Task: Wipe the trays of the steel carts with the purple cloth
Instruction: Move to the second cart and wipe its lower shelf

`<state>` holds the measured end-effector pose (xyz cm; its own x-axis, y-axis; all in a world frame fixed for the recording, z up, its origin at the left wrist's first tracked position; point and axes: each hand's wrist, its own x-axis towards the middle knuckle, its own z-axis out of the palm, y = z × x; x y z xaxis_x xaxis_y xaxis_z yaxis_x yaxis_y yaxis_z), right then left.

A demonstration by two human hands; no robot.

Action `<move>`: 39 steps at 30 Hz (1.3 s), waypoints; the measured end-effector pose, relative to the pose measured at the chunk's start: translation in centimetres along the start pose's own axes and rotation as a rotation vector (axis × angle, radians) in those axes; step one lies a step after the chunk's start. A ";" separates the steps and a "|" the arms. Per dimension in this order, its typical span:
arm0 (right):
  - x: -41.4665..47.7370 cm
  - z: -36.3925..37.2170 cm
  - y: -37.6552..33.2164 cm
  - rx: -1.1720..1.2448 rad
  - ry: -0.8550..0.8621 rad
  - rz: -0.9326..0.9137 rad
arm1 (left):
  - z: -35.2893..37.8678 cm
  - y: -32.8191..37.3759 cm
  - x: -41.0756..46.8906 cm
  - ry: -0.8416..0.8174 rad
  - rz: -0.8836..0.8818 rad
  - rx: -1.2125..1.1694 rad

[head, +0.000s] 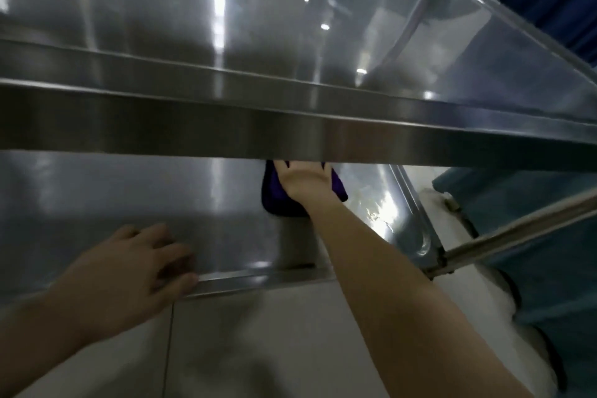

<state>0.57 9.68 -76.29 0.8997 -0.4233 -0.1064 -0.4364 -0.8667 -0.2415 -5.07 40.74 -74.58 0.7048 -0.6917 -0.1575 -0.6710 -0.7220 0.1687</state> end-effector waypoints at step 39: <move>-1.7 -2.1 8.1 -0.132 -0.104 -0.173 | 3.5 13.8 4.5 0.445 -0.135 -0.139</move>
<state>-4.56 2.82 -76.04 0.9543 -0.2419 -0.1752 -0.2671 -0.9538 -0.1378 -12.01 27.62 -76.36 0.8337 -0.4977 0.2392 -0.5513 -0.7753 0.3083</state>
